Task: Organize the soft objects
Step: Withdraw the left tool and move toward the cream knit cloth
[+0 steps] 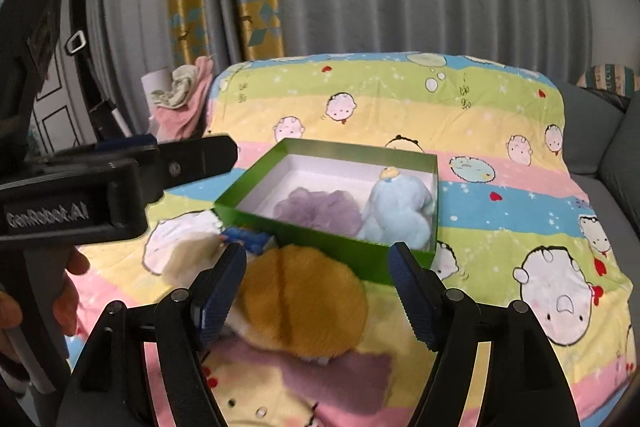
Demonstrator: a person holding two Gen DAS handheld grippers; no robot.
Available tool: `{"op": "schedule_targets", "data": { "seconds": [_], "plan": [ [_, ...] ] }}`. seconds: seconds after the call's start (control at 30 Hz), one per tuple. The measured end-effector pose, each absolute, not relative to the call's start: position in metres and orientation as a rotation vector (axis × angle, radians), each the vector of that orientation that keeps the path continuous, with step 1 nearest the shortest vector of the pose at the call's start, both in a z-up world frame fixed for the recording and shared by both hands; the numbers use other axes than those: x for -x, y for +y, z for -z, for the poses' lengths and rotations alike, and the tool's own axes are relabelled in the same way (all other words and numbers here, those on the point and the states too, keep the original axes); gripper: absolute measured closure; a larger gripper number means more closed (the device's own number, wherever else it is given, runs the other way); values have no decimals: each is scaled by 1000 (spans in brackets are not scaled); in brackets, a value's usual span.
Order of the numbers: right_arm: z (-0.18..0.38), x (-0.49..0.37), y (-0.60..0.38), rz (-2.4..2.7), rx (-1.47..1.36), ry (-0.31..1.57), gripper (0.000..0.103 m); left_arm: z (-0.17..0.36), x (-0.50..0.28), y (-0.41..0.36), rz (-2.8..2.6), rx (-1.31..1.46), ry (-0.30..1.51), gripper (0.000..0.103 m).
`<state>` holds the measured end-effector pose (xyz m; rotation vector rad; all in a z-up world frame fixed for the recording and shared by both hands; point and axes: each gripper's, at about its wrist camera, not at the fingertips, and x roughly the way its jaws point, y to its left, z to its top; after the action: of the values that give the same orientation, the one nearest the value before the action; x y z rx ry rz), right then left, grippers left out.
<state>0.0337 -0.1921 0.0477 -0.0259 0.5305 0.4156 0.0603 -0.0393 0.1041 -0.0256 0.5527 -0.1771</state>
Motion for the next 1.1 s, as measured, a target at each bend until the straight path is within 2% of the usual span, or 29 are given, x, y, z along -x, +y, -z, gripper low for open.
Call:
{"op": "schedule_targets", "data": {
  "seconds": [0.63, 1.1],
  "plan": [
    [-68, 25, -191, -441, 20, 483, 28, -128, 11, -34, 176, 31, 478, 1],
    [-42, 39, -183, -494, 29, 555, 28, -80, 17, 39, 162, 250, 668, 1]
  ]
}}
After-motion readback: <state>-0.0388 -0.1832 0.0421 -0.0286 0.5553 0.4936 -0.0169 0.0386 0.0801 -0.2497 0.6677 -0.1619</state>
